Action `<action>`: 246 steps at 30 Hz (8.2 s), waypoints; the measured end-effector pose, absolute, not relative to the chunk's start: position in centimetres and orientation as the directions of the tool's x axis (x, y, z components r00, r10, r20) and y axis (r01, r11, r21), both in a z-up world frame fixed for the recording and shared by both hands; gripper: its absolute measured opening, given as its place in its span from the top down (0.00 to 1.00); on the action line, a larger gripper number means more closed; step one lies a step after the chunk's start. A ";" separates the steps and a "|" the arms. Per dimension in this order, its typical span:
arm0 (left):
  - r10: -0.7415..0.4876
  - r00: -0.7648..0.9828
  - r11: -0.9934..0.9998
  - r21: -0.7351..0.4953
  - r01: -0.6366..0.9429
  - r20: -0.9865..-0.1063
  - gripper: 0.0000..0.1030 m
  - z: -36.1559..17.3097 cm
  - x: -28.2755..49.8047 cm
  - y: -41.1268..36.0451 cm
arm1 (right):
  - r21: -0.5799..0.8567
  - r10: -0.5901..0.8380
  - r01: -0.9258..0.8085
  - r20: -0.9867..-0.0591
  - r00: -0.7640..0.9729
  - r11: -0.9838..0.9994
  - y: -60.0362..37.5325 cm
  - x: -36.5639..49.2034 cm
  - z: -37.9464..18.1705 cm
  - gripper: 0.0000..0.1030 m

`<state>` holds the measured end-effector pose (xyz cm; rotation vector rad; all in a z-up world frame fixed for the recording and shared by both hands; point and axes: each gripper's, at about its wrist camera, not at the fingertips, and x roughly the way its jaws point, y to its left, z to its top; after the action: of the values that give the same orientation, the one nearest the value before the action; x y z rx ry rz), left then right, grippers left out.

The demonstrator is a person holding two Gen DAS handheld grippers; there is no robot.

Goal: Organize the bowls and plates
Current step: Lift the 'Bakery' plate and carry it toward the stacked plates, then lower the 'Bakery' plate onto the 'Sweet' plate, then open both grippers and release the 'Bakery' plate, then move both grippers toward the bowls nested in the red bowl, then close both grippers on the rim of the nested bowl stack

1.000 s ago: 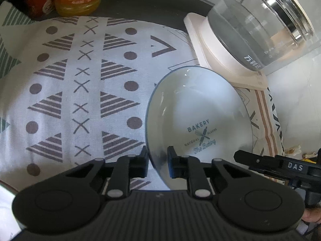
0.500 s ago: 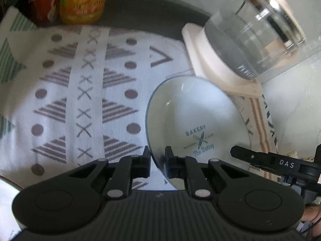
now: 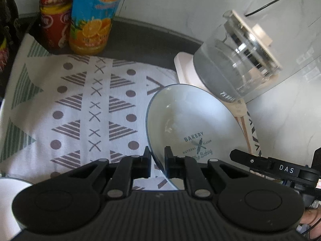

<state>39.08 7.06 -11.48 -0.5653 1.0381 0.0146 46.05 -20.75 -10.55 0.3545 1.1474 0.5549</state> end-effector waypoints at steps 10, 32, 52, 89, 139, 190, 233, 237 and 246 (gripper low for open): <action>-0.257 0.556 0.866 -0.444 -0.230 -0.790 0.90 -9.3 37.4 8.5 | 0.512 0.569 -0.249 -0.749 0.340 0.822 -18.9 43.7 -8.3 0.90; -0.286 0.584 0.886 -0.442 -0.141 -0.759 0.90 -8.1 30.7 13.2 | 0.501 0.539 -0.214 -0.706 0.460 0.839 -14.5 34.4 -6.2 0.89; -0.264 0.605 0.877 -0.448 -0.172 -0.751 0.90 -8.7 22.9 19.6 | 0.492 0.551 -0.253 -0.697 0.458 0.833 -8.3 27.1 -6.3 0.89; -0.290 0.430 0.879 -0.415 -0.233 -0.855 0.85 -15.7 18.7 20.2 | 0.355 0.439 -0.277 -0.824 0.359 0.893 -6.4 22.4 -10.8 0.88; -0.142 0.410 0.934 -0.260 -0.247 -0.901 0.71 -15.4 18.6 22.6 | 0.288 0.381 -0.299 -0.865 0.326 0.910 -4.5 22.8 -12.6 0.76; -0.097 0.581 0.909 -0.310 -0.279 -0.808 0.00 -8.1 19.4 9.3 | 0.343 0.473 -0.325 -0.647 0.598 0.881 -20.0 26.4 -5.1 0.00; -0.237 0.452 0.953 -0.297 -0.065 -0.860 0.21 -13.4 27.0 -0.4 | 0.352 0.354 -0.077 -0.852 0.387 0.933 -24.4 27.4 -13.7 0.46; -0.263 0.422 0.945 -0.320 -0.068 -0.868 0.41 -14.4 27.4 -0.5 | 0.365 0.363 -0.069 -0.854 0.372 0.929 -23.8 27.5 -14.2 0.54; -0.293 0.406 0.940 -0.337 -0.041 -0.866 0.60 -15.1 27.7 -1.3 | 0.347 0.335 -0.040 -0.862 0.380 0.937 -23.6 27.9 -14.4 0.63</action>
<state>27.66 -1.28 -15.13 -0.3290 1.1476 -0.1625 27.87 -23.63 -14.39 0.2884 1.1601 0.2436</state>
